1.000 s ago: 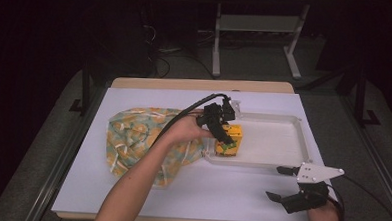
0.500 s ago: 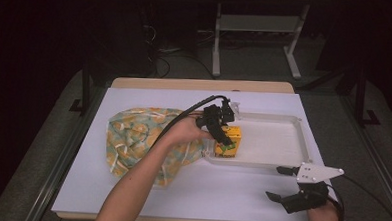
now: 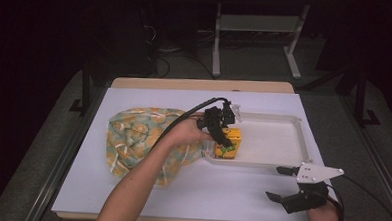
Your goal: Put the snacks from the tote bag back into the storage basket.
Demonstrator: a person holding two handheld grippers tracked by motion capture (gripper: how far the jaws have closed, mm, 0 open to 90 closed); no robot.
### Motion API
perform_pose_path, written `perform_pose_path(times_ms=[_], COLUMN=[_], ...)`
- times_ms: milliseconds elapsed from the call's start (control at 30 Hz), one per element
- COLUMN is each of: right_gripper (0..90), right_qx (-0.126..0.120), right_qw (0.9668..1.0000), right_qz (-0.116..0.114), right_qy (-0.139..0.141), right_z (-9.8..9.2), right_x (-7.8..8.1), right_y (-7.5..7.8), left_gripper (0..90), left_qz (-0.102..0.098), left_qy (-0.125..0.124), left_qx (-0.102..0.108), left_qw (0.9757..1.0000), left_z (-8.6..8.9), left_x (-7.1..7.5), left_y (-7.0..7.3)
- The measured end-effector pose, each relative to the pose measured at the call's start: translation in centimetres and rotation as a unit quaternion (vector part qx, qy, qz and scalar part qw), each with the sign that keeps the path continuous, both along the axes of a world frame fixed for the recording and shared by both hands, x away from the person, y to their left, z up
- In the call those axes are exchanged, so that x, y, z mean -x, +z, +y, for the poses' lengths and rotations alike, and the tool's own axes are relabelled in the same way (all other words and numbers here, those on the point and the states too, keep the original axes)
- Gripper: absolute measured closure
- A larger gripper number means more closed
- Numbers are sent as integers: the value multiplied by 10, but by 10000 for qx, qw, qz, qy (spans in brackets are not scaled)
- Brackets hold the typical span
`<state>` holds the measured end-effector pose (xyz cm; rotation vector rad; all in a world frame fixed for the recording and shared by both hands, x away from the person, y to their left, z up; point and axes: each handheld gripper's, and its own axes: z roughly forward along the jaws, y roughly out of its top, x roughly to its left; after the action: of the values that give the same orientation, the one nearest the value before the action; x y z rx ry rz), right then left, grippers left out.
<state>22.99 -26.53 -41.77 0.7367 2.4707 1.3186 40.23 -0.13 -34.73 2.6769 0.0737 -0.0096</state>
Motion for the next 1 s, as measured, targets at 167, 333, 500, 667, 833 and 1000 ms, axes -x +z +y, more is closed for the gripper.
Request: perform_pose_path(times_ms=[167,333,500,667,833,1000], right_gripper=[135,135,135,135,135,135], right_qx=[-6,-6,-7,8,8,9], right_qw=[10000,10000,10000,10000,10000,10000], right_qz=[-6,-6,-10,-3,4,-1], right_qy=[5,7,5,3,1,10], right_z=[0,0,0,0,0,0], right_x=[0,0,0,0,0,0], right_y=[0,0,0,0,0,0], left_gripper=[505,505,505,504,505,504], left_qz=[10,-5,-17,-18,-9,18], left_qy=[-12,-15,-32,-62,-55,-60], left_qx=[-8,-3,-8,-10,-30,-2], left_qw=[10000,10000,10000,10000,10000,10000], left_z=[-1,0,0,-1,-1,1], left_x=[0,-1,0,1,1,1], left_y=[-3,-3,-3,-5,-8,-9])
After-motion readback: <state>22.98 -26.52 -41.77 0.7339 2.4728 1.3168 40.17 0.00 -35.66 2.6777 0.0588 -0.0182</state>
